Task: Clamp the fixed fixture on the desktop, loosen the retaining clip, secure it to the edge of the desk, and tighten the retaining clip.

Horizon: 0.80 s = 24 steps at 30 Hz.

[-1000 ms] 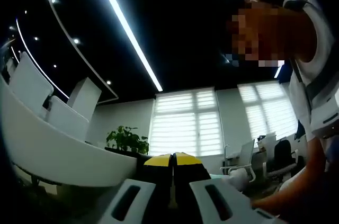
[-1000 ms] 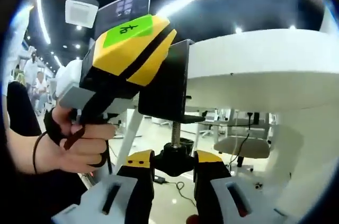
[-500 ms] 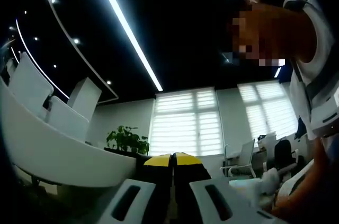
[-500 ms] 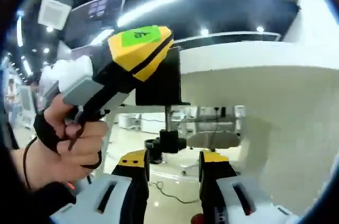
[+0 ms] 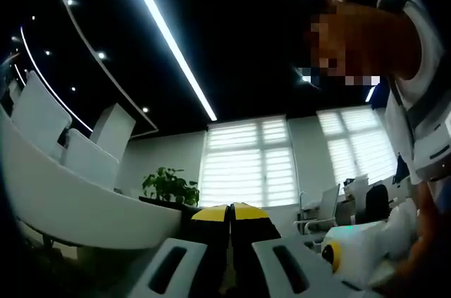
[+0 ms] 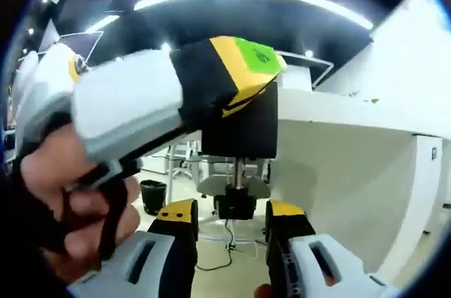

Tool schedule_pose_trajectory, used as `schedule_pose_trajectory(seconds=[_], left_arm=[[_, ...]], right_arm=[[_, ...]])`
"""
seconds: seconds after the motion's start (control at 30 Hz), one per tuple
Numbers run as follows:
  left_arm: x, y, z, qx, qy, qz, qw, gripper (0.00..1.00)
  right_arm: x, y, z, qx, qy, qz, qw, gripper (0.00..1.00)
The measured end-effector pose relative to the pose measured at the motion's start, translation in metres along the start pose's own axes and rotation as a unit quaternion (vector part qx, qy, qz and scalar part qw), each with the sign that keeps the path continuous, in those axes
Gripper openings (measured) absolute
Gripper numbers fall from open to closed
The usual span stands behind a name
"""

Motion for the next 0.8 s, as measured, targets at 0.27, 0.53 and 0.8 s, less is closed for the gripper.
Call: schedule_pose_trajectory(seconds=[0.27, 0.53, 0.8], left_arm=[[0.000, 0.000, 0.000, 0.002, -0.001, -0.003, 1.0000, 0.02], [0.000, 0.000, -0.001, 0.001, -0.002, -0.001, 1.0000, 0.02], [0.000, 0.000, 0.000, 0.001, -0.003, -0.002, 1.0000, 0.02]], right_arm=[[0.006, -0.003, 0.008, -0.019, 0.004, 0.020, 0.9996, 0.26], [0.013, 0.002, 0.005, -0.064, -0.015, 0.010, 0.9978, 0.26], [0.019, 0.008, 0.006, -0.174, -0.040, 0.016, 0.9838, 0.26]])
Point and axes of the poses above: the point that each gripper's makers call its tool centre point, and the gripper's own axes: z roughly forward along the fingers, y roughly to its left, x roughly out of its underside, the point moved 8 cm from there along -z, roughly backward along the fingers, and after that the axes turned 8 degrees about -x, right-handed, at the moved point
